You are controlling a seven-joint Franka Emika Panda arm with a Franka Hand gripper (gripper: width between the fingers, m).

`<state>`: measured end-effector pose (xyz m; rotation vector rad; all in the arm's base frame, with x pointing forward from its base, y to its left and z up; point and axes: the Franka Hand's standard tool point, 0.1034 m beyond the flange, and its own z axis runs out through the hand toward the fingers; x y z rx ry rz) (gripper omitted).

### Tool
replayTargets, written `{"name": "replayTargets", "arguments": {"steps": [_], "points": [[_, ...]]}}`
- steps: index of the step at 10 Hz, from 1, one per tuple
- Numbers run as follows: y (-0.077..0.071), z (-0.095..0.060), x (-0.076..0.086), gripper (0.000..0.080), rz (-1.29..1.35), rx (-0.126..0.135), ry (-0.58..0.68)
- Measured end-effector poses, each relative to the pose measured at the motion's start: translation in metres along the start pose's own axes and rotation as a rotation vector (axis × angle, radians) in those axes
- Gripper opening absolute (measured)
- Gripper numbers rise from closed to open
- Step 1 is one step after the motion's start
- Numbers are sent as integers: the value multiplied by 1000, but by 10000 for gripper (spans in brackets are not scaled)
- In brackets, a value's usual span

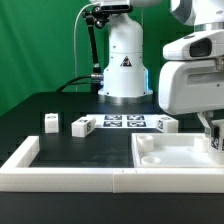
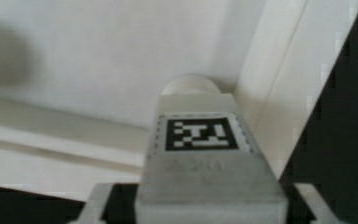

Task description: Assemble one leg

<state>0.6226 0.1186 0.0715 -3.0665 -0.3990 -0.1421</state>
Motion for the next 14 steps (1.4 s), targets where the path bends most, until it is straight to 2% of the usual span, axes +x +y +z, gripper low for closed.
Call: {"name": "replayTargets", "arguments": {"steps": [2, 4, 8, 11, 14], "points": [[0, 0, 0, 291, 27, 0, 0], [2, 0, 0, 291, 171, 10, 2], [4, 0, 1, 292, 658, 23, 37], [4, 0, 0, 292, 985, 18, 41], [1, 1, -2, 294, 1341, 27, 22]]}}
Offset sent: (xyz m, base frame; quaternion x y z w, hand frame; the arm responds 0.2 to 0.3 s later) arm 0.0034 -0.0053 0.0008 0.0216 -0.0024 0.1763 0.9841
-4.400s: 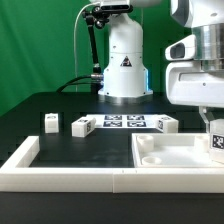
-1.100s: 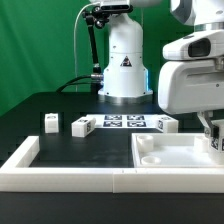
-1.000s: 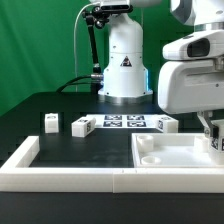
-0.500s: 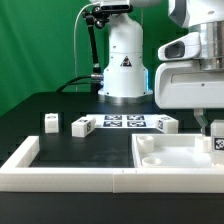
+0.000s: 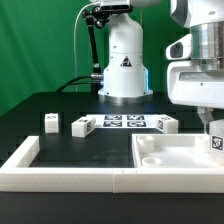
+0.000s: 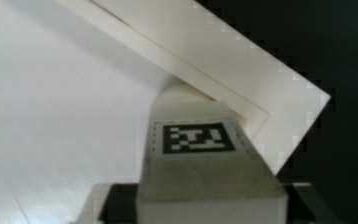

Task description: Assemble one leg

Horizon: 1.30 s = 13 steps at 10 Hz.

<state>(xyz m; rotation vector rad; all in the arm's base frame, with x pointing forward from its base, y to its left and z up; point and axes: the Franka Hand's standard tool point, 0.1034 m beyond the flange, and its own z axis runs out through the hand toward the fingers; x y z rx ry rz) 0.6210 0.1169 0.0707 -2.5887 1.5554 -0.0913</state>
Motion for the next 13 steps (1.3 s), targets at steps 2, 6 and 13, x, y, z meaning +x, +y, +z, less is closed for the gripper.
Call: {"name": "replayTargets", "arguments": {"steps": [2, 6, 13], "points": [[1, 0, 0, 294, 158, -1, -14], [1, 1, 0, 469, 160, 1, -20], [-2, 0, -4, 649, -514, 7, -19]]}}
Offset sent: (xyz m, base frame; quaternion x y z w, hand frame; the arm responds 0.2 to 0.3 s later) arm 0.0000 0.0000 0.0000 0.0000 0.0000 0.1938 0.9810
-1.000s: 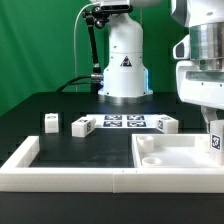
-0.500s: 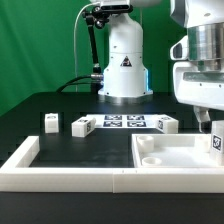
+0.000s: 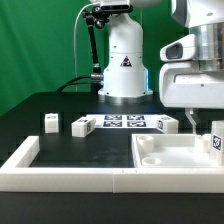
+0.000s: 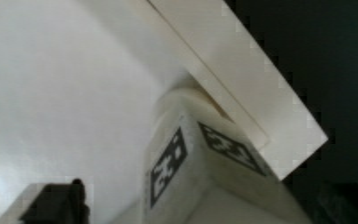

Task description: Assemble one leg

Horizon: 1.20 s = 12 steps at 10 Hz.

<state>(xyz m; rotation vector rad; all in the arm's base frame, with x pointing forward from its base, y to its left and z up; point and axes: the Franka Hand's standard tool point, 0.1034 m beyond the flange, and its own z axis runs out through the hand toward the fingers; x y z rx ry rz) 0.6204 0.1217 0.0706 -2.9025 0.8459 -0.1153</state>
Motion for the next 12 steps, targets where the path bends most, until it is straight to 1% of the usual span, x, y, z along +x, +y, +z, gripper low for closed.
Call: {"name": "replayTargets", "arguments": {"steps": [3, 6, 7, 10, 11, 12], "points": [[0, 0, 0, 649, -289, -7, -1], [0, -1, 2, 649, -545, -39, 6], [2, -1, 4, 649, -627, -42, 5], [3, -2, 7, 649, -671, -40, 14], [3, -2, 7, 541, -670, -40, 14], [3, -2, 7, 541, -670, -40, 14]]}}
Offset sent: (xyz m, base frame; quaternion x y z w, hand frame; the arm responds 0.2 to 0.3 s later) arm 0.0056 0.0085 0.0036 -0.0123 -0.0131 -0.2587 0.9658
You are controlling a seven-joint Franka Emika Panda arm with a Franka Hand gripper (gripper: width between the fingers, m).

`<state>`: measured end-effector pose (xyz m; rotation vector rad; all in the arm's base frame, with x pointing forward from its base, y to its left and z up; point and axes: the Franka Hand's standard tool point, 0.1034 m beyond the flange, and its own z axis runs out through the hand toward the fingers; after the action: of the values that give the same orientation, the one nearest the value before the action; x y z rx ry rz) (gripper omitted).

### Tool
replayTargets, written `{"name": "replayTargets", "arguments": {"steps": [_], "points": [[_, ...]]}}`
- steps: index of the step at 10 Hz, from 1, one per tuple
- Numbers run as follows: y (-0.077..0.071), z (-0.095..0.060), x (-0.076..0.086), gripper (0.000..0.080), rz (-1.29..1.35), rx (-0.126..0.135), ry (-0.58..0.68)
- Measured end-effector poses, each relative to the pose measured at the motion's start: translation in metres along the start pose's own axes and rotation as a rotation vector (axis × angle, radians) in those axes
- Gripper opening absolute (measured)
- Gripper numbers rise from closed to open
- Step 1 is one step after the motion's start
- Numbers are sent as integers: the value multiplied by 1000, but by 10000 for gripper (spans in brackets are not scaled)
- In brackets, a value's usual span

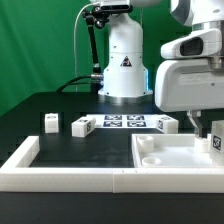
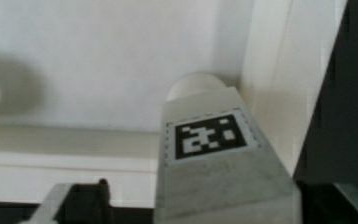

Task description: Assemble one leg

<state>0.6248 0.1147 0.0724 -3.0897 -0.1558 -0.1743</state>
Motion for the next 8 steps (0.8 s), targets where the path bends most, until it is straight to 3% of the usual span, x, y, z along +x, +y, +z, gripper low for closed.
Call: {"name": "replayTargets", "arguments": {"steps": [1, 5, 8], "points": [[0, 0, 0, 287, 0, 0, 0], [0, 0, 0, 289, 63, 1, 0], [-1, 0, 0, 289, 333, 3, 11]]}}
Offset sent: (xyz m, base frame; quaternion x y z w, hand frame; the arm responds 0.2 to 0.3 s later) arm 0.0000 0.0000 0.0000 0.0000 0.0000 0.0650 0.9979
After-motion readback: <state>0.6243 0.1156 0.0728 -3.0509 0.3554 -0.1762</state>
